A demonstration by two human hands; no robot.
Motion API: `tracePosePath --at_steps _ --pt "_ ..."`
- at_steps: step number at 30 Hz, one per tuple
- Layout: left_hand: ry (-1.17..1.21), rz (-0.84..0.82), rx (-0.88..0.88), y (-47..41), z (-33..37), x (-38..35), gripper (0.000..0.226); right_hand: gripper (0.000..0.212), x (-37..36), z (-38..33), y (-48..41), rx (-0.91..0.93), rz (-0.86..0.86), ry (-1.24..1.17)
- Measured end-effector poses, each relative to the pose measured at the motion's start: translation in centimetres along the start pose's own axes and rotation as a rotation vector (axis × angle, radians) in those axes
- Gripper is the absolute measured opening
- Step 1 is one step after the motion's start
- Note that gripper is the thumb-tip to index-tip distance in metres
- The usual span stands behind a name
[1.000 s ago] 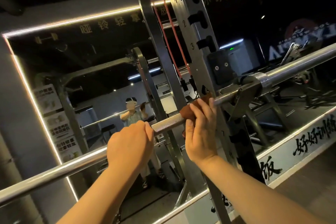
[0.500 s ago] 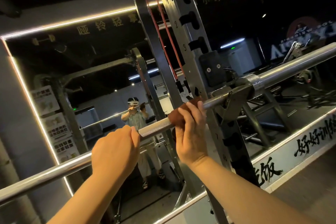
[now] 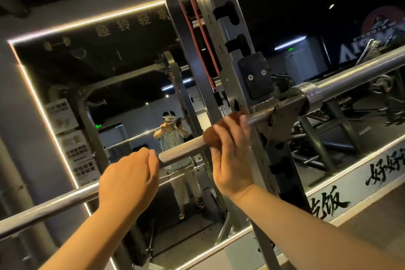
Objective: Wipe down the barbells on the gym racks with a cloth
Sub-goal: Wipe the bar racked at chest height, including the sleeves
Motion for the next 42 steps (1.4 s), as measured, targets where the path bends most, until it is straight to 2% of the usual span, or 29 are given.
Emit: tracePosePath --at_steps 2,3,5,8,10,14,17,19,24,27,29,31,37,42 --pt "0.024 0.011 -0.001 0.0 0.1 0.0 0.039 0.047 0.9 1.0 -0.9 0.158 -0.051 0.089" --pt "0.034 0.017 0.006 -0.1 0.1 0.0 0.040 0.048 1.5 1.7 -1.7 0.176 -0.056 0.114" --pt "0.038 0.029 0.020 -0.1 0.2 0.2 0.041 0.043 2.5 2.6 -2.7 0.097 -0.009 0.095" --pt "0.025 0.017 0.035 -0.4 0.5 0.4 0.039 0.038 2.3 1.5 -2.6 -0.124 0.100 -0.011" --pt "0.005 -0.016 0.038 -0.6 0.6 0.4 0.036 0.036 1.0 -0.5 -1.8 -0.164 0.073 -0.006" --pt "-0.021 -0.031 0.023 -0.7 0.7 0.5 0.035 0.043 -0.8 -3.5 0.2 0.006 -0.127 0.116" --pt "0.021 -0.069 -0.007 -0.2 0.7 1.0 0.035 0.052 0.4 -2.2 -0.3 0.177 -0.251 0.292" --pt "0.096 -0.090 -0.029 0.5 0.1 1.3 0.037 0.054 1.9 -0.7 -1.4 0.227 -0.302 0.368" --pt "0.003 -0.114 0.012 2.2 -2.0 2.3 0.033 0.040 3.1 -2.1 -2.0 -0.018 -0.187 0.345" --pt "0.012 -0.167 0.030 1.5 -1.9 2.6 0.033 0.035 2.3 -3.0 -2.4 -0.020 -0.175 0.360" --pt "0.024 -0.213 0.053 0.5 -2.4 2.4 0.044 0.033 2.4 -3.0 -3.3 0.041 -0.181 0.405" --pt "0.038 -0.258 0.077 0.0 -2.7 2.3 0.055 0.034 2.6 -3.0 -4.3 0.078 -0.220 0.457" --pt "0.016 -0.297 0.045 -0.4 -3.0 2.0 0.051 0.042 2.7 -4.3 -6.7 0.058 -0.408 0.624" --pt "-0.039 -0.260 -0.046 1.0 -3.0 1.5 0.035 0.035 2.8 -6.0 -6.0 -0.010 -0.482 0.656"
Point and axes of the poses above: each hand's wrist, its own y-axis away from the middle knuckle, its own x-axis out of the back of the hand, z = x × y, the point moved 2 cm from there along -y, towards the middle knuckle, and after that the axes turned 13 degrees about -x, right-handed, at the moved point
